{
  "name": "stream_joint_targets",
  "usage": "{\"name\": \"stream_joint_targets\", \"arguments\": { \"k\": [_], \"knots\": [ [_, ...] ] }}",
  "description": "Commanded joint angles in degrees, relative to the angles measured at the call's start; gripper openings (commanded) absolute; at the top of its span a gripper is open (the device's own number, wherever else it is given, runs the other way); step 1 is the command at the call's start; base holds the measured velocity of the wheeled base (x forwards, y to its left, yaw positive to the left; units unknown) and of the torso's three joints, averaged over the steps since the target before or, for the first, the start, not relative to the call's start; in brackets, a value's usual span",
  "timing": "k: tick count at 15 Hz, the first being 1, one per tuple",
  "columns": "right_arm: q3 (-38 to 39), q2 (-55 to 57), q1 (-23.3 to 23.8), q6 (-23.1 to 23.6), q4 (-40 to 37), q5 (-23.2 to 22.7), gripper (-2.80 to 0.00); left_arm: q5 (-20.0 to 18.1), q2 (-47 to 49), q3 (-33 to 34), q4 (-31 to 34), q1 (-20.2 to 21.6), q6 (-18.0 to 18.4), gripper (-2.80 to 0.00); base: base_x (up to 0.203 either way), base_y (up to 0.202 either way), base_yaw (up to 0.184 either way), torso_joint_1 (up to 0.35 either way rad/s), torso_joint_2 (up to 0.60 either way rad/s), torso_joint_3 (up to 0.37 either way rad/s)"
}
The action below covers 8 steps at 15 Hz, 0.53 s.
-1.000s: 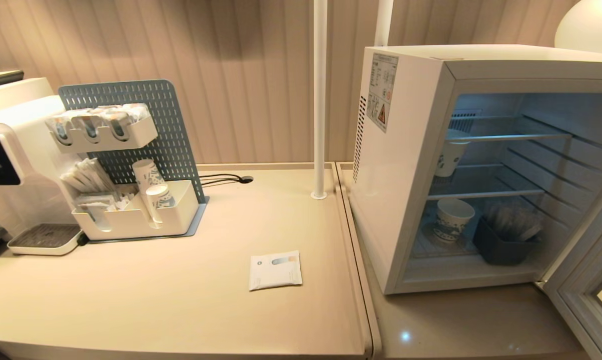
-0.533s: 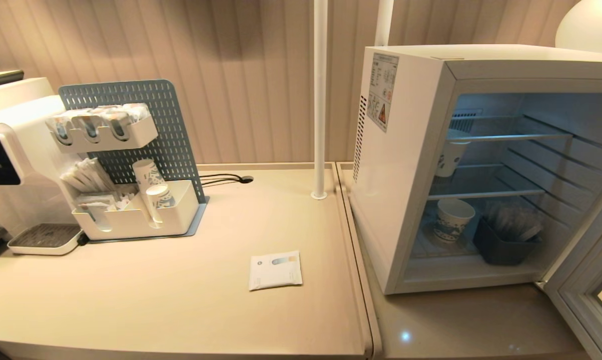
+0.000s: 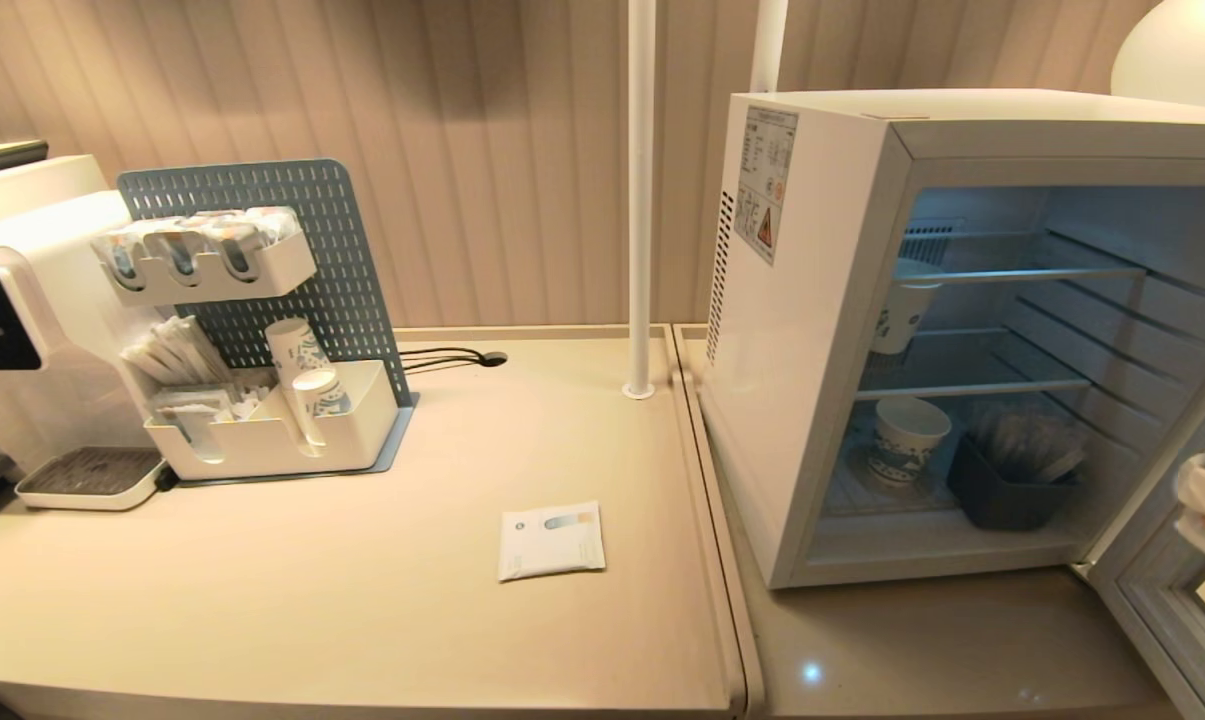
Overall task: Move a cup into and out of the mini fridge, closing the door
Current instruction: Put the yoghurt in the freezer
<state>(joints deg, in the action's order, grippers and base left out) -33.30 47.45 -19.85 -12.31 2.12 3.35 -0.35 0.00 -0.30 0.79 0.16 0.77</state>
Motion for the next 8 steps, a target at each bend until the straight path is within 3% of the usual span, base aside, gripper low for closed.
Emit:
{"name": "stream_joint_targets", "arguments": {
  "k": [1,8],
  "knots": [
    [1.07,3.29,0.04,-0.49,1.78,0.01,-2.8,-0.03,0.09,-0.03,0.0,0.02,0.02,-2.8,0.0,0.0,0.0,0.0,0.0,0.0],
    [1.84,14.22,3.27,-2.74,9.36,0.11,-2.8,0.0,0.09,-0.03,0.0,0.02,-0.02,-2.8,0.0,0.0,0.0,0.0,0.0,0.0]
  ]
}}
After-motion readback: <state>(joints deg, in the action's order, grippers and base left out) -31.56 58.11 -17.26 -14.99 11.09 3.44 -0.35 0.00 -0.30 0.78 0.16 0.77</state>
